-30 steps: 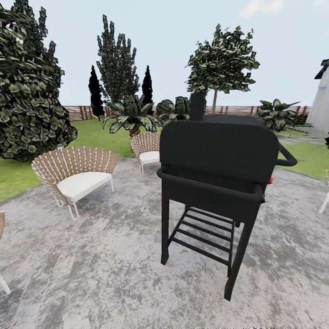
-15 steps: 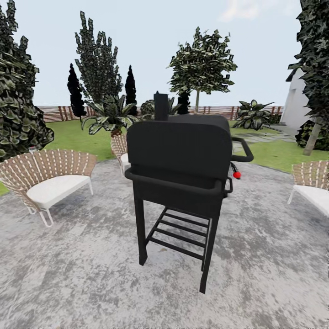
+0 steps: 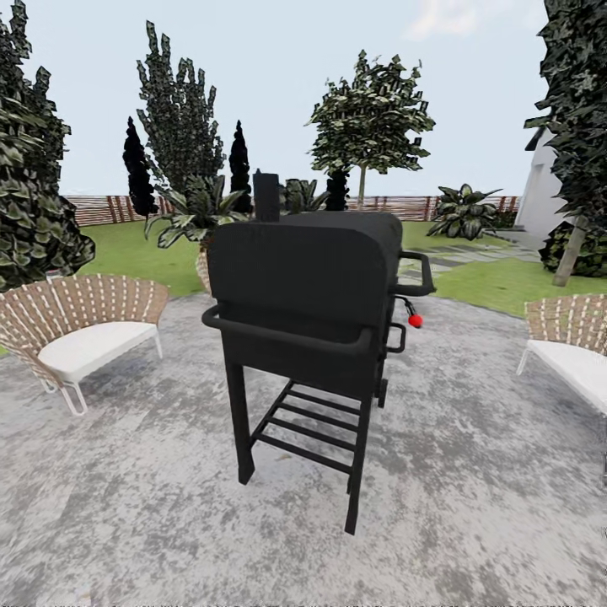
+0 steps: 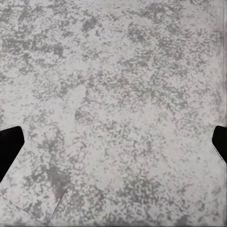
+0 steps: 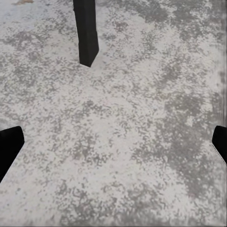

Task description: In the garden, pick up the pesticide atomizer on the floor and spray pesticide onto both trees until each tree trunk is fully covered.

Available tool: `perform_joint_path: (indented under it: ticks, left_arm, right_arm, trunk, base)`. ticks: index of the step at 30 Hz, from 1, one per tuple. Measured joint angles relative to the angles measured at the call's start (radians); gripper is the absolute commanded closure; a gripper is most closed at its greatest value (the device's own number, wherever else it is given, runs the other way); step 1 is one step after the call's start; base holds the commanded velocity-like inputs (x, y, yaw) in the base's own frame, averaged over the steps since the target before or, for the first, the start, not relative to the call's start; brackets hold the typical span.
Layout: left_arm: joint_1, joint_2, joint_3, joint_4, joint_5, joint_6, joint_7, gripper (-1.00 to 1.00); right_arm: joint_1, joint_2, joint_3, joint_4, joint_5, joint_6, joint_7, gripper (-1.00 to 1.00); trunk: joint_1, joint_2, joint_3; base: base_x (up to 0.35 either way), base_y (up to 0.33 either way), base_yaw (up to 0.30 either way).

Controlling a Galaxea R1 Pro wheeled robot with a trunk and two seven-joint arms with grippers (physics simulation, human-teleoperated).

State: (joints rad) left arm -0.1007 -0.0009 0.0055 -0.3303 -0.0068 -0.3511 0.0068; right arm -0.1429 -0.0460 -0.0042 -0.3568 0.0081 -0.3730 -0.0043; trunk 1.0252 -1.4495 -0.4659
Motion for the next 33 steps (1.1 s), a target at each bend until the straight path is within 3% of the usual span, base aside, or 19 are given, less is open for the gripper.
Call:
perform_joint_path:
  ticks: [16,33]
  left_arm:
    - [0.000,0.000,0.000,0.000,-0.001,0.000,0.000,-1.00]
    - [0.000,0.000,-0.001,0.000,-0.002,0.000,0.000,-1.00]
  right_arm:
    - [0.001,0.000,0.006,-0.001,0.000,-0.001,0.000,-1.00]
    - [0.000,0.000,0.001,0.000,0.000,0.000,0.000,-1.00]
  trunk:
    - [0.000,0.000,0.000]
    - [0.000,0.000,0.000]
  base:
    - [-0.072,-0.268,-0.011]
    - [-0.072,-0.268,-0.249]
